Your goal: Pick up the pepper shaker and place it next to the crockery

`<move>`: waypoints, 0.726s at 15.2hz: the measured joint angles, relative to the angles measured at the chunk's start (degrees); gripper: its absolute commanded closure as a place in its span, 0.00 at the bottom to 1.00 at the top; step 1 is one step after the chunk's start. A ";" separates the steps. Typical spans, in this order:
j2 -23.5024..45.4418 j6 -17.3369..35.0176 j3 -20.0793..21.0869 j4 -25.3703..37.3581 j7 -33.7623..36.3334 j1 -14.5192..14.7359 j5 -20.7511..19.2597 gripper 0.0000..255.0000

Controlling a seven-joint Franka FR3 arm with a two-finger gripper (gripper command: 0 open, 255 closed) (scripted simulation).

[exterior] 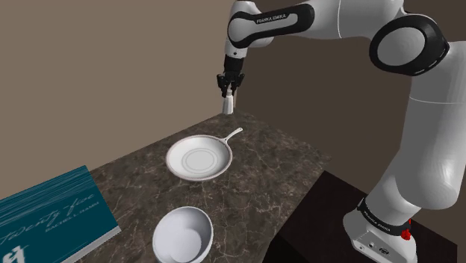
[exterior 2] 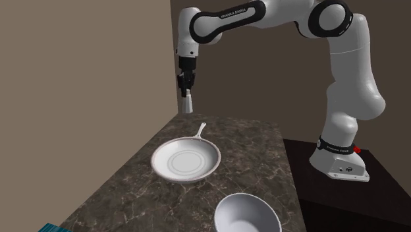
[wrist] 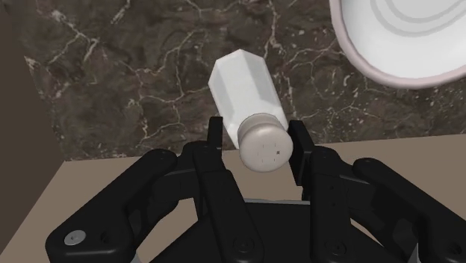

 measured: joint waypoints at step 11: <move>0.10 -8.43 0.02 8.59 0.85 0.05 -0.23 1.00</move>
